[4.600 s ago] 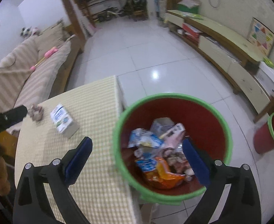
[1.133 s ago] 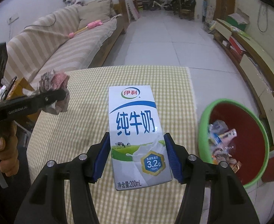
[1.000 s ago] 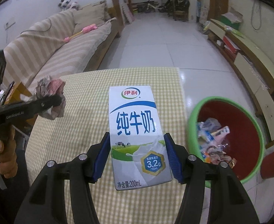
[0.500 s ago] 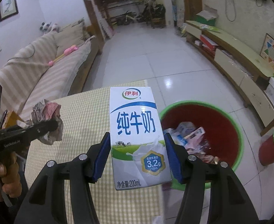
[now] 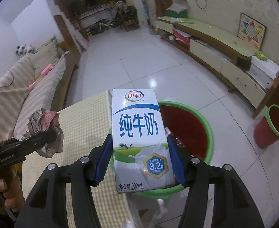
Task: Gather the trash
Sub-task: 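Carry the newspaper and milk carton over the bucket, then open both tools to drop the newspaper and milk carton into the bucket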
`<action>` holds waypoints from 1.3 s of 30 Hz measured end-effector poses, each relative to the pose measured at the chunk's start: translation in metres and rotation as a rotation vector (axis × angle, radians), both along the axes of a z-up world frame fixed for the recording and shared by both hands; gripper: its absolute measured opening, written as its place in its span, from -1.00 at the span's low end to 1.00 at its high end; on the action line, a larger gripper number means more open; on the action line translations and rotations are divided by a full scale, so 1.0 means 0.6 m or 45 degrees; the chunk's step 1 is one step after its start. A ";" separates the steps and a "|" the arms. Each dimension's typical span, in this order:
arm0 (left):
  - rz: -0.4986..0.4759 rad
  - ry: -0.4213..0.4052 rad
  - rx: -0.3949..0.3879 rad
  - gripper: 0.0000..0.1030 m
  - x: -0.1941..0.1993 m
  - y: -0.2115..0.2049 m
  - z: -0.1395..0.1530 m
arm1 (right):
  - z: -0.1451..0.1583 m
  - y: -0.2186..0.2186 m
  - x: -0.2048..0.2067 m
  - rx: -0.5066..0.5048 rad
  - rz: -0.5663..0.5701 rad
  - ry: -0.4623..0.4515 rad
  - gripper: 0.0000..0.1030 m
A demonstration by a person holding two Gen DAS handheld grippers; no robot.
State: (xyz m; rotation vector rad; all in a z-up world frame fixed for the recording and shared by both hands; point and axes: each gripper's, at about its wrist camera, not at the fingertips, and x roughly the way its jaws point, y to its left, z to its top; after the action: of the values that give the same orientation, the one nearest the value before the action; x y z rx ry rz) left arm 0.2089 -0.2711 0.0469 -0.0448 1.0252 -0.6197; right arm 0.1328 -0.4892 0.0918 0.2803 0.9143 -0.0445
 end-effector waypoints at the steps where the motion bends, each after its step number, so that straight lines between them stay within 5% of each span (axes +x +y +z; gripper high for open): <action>1: -0.016 0.003 0.002 -0.11 0.000 -0.010 -0.002 | -0.002 -0.006 -0.001 0.003 -0.010 0.004 0.07; 16: -0.165 0.056 -0.035 -0.10 0.019 -0.117 -0.011 | -0.028 -0.061 0.012 0.007 -0.104 0.066 0.07; 34: -0.133 0.174 -0.107 -0.03 0.059 -0.158 -0.026 | -0.049 -0.061 0.023 -0.007 -0.114 0.116 0.07; 37: -0.110 0.184 -0.133 0.21 0.068 -0.158 -0.022 | -0.049 -0.062 0.026 -0.008 -0.110 0.113 0.08; 39: -0.095 0.180 -0.160 0.64 0.074 -0.154 -0.017 | -0.050 -0.061 0.028 -0.013 -0.105 0.116 0.10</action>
State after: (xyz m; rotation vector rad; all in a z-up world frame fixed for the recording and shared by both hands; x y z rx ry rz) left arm 0.2535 -0.3637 0.0365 -0.1628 1.1269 -0.7572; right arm 0.1497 -0.5257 0.0618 0.3083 0.9926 -0.1388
